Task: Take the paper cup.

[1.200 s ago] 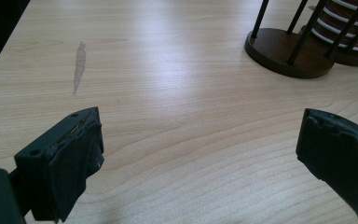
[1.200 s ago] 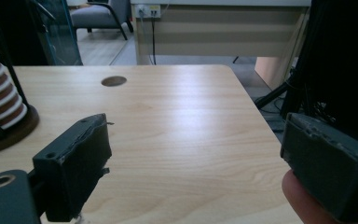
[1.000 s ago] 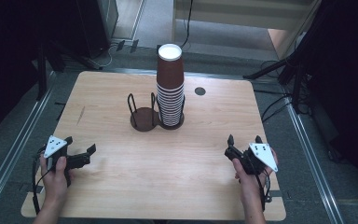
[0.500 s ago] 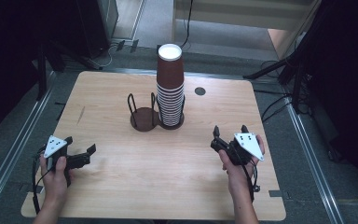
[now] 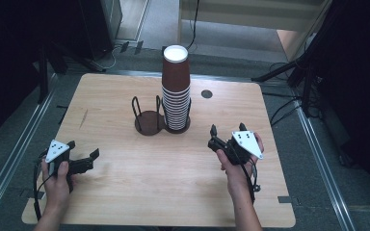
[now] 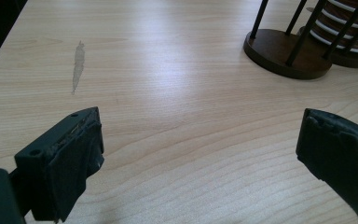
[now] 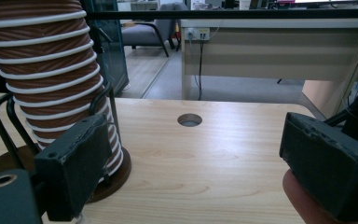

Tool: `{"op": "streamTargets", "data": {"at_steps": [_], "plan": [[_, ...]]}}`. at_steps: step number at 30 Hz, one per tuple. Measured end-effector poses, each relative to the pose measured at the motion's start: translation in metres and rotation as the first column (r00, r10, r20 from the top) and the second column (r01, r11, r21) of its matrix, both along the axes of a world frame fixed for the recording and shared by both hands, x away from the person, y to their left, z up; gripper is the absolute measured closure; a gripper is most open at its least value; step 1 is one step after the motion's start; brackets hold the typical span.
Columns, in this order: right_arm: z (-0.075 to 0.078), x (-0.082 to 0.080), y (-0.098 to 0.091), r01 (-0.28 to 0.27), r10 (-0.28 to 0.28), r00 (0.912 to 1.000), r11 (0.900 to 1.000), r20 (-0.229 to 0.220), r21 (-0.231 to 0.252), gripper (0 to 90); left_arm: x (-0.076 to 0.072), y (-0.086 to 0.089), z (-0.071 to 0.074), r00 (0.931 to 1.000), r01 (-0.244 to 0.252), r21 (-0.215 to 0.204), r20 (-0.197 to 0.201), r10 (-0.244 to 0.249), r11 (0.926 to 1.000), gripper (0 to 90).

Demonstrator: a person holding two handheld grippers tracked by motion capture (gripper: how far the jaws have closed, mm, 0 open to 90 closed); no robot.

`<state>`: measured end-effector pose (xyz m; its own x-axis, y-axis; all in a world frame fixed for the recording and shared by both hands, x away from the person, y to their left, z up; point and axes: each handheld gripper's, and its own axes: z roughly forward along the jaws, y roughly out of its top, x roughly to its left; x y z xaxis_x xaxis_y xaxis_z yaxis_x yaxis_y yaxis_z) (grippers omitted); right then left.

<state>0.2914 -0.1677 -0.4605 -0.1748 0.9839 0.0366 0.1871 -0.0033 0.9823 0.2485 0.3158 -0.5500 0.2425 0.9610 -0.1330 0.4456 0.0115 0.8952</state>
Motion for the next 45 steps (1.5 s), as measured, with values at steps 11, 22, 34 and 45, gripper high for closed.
{"op": "streamTargets", "data": {"at_steps": [11, 22, 34, 45], "plan": [[0.01, 0.006, 0.016, -0.035, 0.035, 0.9994, 0.9993, 0.007, -0.012, 8.9, 0.0, 0.0, 0.0, 1.0, 0.002, -0.001, -0.001, -0.002, 1.0, 1.2], [0.017, 0.014, 0.035, -0.078, 0.078, 0.9969, 0.9969, 0.002, -0.007, 9.0, 0.0, 0.0, 0.0, 1.0, 0.002, -0.005, 0.0, -0.002, 1.0, 1.2], [0.025, 0.02, 0.052, -0.107, 0.107, 0.9942, 0.9943, 0.014, -0.001, 9.0, 0.0, 0.001, 0.0, 1.0, 0.004, -0.007, 0.001, -0.004, 1.0, 1.2], [0.033, 0.027, 0.065, -0.118, 0.118, 0.9927, 0.993, 0.026, 0.008, 2.1, 0.0, 0.001, 0.0, 1.0, 0.007, -0.006, 0.0, -0.007, 1.0, 1.2]]}}
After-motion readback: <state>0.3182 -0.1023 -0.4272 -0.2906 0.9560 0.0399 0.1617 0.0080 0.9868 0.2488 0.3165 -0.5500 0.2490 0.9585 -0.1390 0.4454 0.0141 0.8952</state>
